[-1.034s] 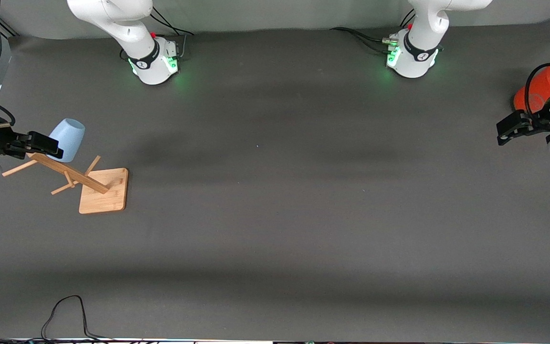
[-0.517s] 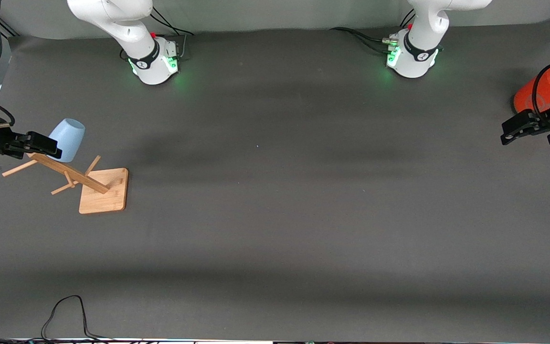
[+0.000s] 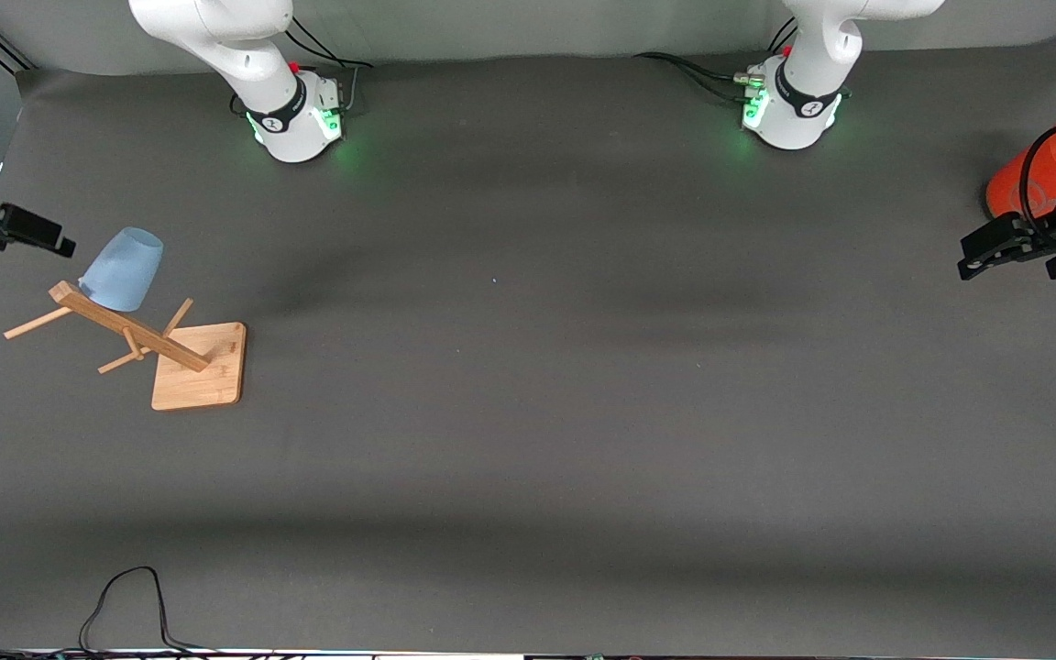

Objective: Rotate and upright cup with both arms
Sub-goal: 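Pull the light blue cup away from the wooden stand with the right gripper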

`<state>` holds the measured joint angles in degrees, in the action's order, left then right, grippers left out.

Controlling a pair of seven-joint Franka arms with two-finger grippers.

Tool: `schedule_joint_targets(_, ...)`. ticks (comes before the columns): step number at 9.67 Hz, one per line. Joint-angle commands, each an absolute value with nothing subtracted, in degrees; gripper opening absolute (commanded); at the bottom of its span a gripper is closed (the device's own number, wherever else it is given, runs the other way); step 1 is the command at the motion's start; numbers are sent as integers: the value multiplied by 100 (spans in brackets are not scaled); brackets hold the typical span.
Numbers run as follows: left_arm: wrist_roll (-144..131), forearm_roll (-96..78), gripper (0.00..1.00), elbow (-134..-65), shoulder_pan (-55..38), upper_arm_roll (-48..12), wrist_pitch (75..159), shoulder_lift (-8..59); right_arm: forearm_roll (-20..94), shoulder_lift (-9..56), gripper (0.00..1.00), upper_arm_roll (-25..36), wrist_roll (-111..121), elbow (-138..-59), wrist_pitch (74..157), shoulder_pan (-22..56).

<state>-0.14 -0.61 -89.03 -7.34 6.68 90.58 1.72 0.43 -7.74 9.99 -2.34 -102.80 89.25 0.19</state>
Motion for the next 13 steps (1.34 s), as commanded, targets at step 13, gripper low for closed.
schedule_joint_targets(13,43,-149,100,-8771,-387,668,9695,246,-18,-985,100,1266,-2707,-12313,10959,114)
